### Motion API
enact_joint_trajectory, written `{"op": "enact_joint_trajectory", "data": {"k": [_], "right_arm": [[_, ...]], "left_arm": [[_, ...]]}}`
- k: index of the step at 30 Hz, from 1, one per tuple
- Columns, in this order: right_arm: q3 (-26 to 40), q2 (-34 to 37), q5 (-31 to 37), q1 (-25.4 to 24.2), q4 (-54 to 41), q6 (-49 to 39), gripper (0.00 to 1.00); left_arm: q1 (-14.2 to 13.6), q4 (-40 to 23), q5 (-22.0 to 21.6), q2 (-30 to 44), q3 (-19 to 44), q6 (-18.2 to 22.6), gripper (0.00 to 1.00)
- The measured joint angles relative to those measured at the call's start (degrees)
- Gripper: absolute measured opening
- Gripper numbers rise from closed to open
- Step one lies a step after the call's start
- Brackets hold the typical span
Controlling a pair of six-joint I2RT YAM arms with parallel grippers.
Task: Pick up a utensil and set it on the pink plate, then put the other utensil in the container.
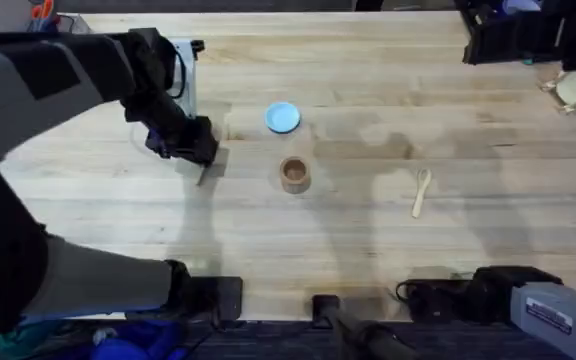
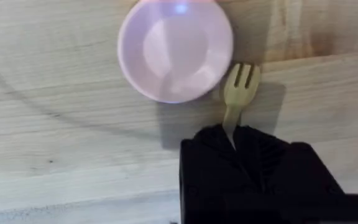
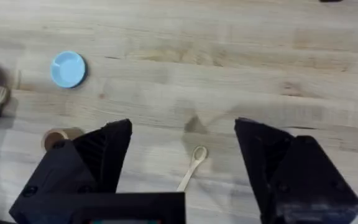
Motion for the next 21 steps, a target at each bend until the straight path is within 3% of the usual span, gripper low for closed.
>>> {"op": "enact_joint_trajectory", "data": {"k": [8, 15, 21], "right_arm": [[0.00, 0.00, 0.00, 0.00, -0.01, -0.01, 0.996], [0.00, 0.00, 0.00, 0.00, 0.01, -0.01, 0.996], [0.00, 0.00, 0.00, 0.00, 0.00, -0.01, 0.996]], "left_arm": [[-4.11, -4.08, 0.19, 0.27, 3.19, 0.13, 0.042], [-4.41, -7.92, -0.67, 0.27, 8.38, 0.13, 0.041], [-4.41, -8.52, -5.19, 0.27, 14.00, 0.27, 0.042]]}}
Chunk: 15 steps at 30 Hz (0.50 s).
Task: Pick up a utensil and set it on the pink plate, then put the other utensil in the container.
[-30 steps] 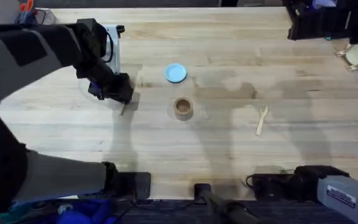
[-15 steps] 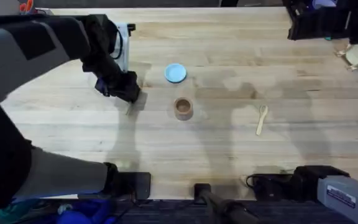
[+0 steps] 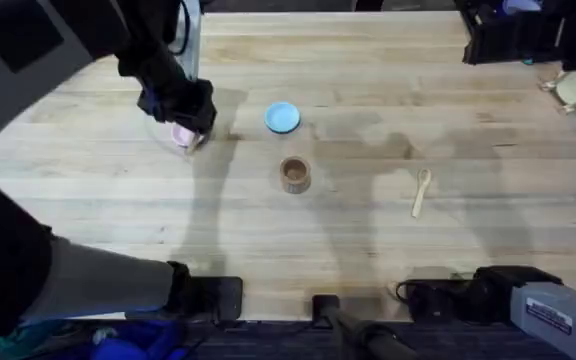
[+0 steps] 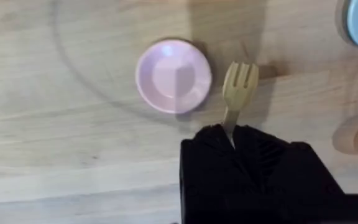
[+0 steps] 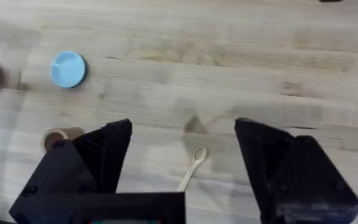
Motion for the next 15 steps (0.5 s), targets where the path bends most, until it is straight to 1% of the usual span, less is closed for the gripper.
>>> {"op": "enact_joint_trajectory", "data": {"k": [2, 6, 8, 15], "right_arm": [[0.00, 0.00, 0.00, 0.00, 0.01, 0.00, 0.996], [0.00, 0.00, 0.00, 0.00, 0.00, 0.01, 0.996], [0.00, 0.00, 0.00, 0.00, 0.01, 0.02, 0.996], [0.00, 0.00, 0.00, 0.00, 0.01, 0.01, 0.995]], "left_arm": [[0.04, 0.57, -1.15, 0.02, 1.16, 1.06, 0.042], [1.04, 1.91, -2.28, 0.00, 2.31, 3.68, 0.041], [2.05, 1.92, -2.40, 0.00, 2.39, 4.39, 0.042], [6.99, 2.42, -1.95, 0.00, 2.39, 5.48, 0.042]]}}
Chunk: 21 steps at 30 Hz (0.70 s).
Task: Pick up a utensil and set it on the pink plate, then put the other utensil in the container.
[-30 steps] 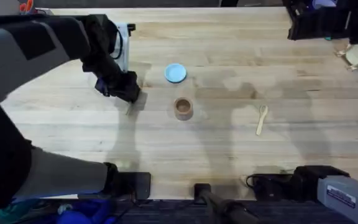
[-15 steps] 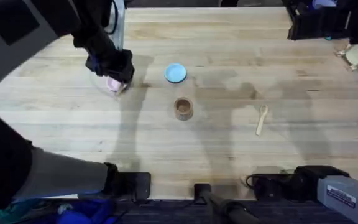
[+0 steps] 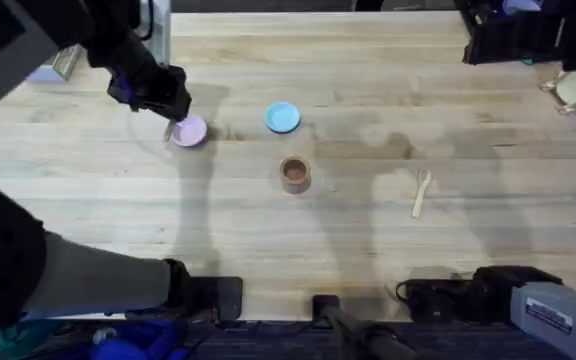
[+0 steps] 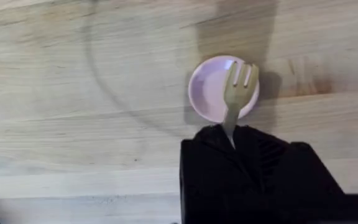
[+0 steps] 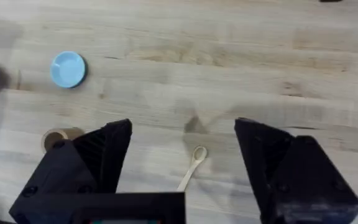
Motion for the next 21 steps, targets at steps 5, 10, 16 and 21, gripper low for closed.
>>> {"op": "enact_joint_trajectory", "data": {"k": [5, 10, 16, 21], "right_arm": [[0.00, 0.00, 0.00, 0.00, 0.00, -0.01, 0.996], [0.00, 0.00, 0.00, 0.00, 0.00, -0.01, 0.996], [0.00, 0.00, 0.00, 0.00, -0.02, 0.01, 0.996], [0.00, 0.00, 0.00, 0.00, 0.00, 0.00, 0.996]], "left_arm": [[2.31, 1.25, 2.88, 0.00, 0.00, 0.17, 0.042], [2.43, 1.53, 4.16, 0.01, 0.00, 0.17, 0.042], [2.46, 2.54, 4.44, 1.20, 0.00, 0.17, 0.042], [2.46, 2.75, 4.58, 3.67, 0.00, 0.17, 0.042]]}}
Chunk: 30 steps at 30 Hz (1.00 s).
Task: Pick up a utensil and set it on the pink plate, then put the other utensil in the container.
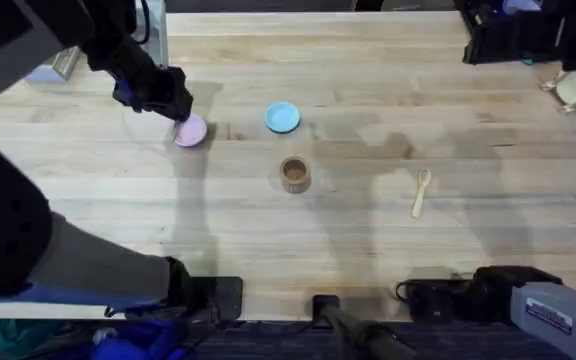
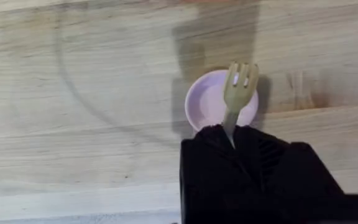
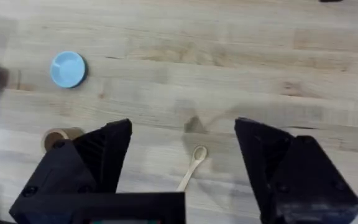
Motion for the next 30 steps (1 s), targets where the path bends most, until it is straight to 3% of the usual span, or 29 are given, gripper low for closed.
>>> {"op": "enact_joint_trajectory", "data": {"k": [18, 30], "right_arm": [[0.00, 0.00, 0.00, 0.00, 0.00, -0.02, 0.996], [0.00, 0.00, 0.00, 0.00, -0.02, -0.02, 0.996]], "left_arm": [[0.00, 1.11, 0.01, 6.83, 0.00, 0.00, 0.042], [0.00, 1.29, 0.00, 6.93, 0.00, 0.00, 0.042]]}}
